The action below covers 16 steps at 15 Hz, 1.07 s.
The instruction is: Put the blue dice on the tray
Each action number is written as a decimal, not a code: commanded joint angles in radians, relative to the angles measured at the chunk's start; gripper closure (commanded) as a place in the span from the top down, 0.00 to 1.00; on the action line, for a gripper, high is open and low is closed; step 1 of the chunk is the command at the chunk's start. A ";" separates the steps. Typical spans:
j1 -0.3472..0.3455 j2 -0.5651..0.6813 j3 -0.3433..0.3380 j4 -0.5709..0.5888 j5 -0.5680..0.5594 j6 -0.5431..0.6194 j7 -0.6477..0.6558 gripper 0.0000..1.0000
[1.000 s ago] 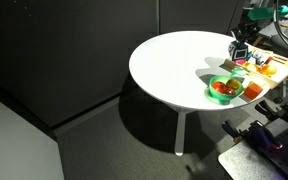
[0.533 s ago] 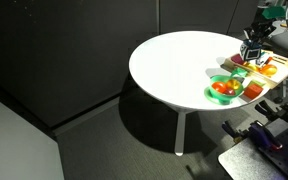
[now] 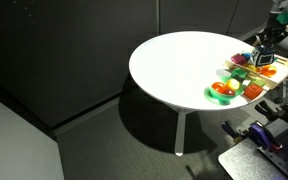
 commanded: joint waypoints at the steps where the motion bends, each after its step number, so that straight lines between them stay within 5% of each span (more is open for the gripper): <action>1: -0.023 -0.025 -0.003 -0.024 0.021 0.006 -0.062 0.05; 13: -0.016 0.000 -0.002 -0.007 0.002 -0.001 -0.047 0.11; 16: -0.016 0.004 -0.005 -0.004 -0.002 -0.003 -0.042 0.04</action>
